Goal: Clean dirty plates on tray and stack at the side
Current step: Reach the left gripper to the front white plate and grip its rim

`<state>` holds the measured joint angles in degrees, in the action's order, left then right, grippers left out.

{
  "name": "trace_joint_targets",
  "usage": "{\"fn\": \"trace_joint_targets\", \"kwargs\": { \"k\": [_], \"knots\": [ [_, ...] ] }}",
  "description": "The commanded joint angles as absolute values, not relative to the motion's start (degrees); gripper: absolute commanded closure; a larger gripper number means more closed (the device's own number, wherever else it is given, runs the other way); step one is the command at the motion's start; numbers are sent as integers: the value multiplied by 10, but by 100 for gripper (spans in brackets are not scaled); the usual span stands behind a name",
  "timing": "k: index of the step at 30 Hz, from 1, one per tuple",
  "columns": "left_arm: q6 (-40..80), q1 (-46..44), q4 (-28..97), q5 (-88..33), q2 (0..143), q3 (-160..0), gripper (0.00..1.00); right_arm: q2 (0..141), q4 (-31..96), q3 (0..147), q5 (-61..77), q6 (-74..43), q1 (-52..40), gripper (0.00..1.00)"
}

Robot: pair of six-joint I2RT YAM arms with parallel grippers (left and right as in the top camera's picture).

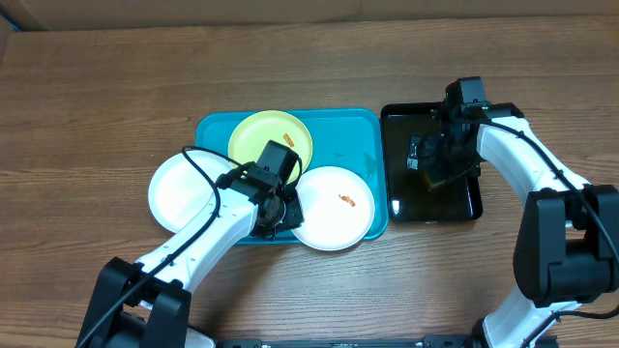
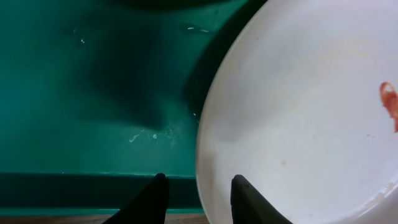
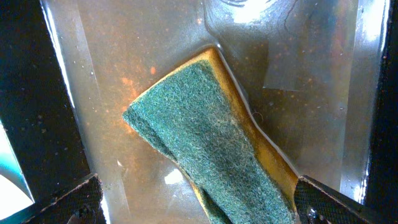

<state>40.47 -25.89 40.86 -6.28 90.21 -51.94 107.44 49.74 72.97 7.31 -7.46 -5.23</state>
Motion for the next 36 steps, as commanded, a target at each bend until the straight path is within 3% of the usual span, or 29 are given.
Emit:
{"fn": "trace_joint_targets", "kwargs": {
  "k": [1, 16, 20, 31, 36],
  "knots": [
    [421, -261, 393, -51, 907, -499, 66, 1074, 495, 738, 78, -75, -48, 0],
    [425, -261, 356, -56, 907, -481, 73, 1074, 495, 738, 78, -75, -48, 0],
    [425, -261, 355, -56, 907, -481, 80, 1074, 495, 738, 76, -75, -48, 0],
    [425, -267, 355, -53, 907, -480, 82, 1074, 485, 738, 71, -73, -48, 0],
    [425, -283, 352, -47, 907, -480, 81, 1074, 486, 722, 23, -73, -62, 7]
  ]
}}
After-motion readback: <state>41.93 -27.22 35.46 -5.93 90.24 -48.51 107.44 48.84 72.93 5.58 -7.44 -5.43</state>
